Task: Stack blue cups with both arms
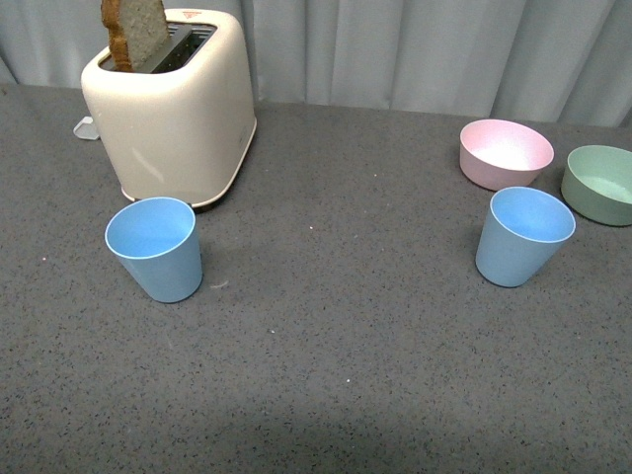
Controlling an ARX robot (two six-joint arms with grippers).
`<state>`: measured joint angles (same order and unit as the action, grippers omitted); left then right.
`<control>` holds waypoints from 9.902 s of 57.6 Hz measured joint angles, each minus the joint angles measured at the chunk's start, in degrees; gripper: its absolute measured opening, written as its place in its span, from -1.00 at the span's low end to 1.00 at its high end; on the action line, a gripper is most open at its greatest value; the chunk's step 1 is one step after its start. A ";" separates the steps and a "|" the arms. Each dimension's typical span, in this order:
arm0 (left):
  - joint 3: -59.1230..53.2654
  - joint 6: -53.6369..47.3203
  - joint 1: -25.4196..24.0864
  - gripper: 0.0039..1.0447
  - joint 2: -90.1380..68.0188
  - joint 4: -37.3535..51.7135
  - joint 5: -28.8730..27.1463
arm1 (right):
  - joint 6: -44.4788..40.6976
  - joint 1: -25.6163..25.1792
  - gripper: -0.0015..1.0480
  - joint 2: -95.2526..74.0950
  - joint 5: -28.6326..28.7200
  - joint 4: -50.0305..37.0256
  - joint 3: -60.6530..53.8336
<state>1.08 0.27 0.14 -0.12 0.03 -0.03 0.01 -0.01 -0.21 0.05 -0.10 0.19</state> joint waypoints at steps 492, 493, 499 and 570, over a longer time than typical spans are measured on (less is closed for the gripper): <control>0.00 0.15 0.00 -0.93 -11.67 11.98 -0.09 | 0.00 0.00 0.81 0.00 0.00 0.02 0.00; 0.00 0.15 0.02 -0.93 -11.37 11.69 -0.07 | 0.00 0.00 0.81 0.00 0.00 0.02 0.00; 0.00 0.15 0.02 -0.93 -10.08 10.36 -0.09 | 0.00 0.00 0.81 0.00 0.00 0.02 0.00; 0.00 0.02 0.00 0.88 -0.11 0.09 0.02 | -4.81 2.21 0.81 -60.74 0.61 -23.74 17.64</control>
<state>1.08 0.30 0.14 -0.23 0.12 -0.01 -4.80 2.20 -60.95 0.67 -23.84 17.82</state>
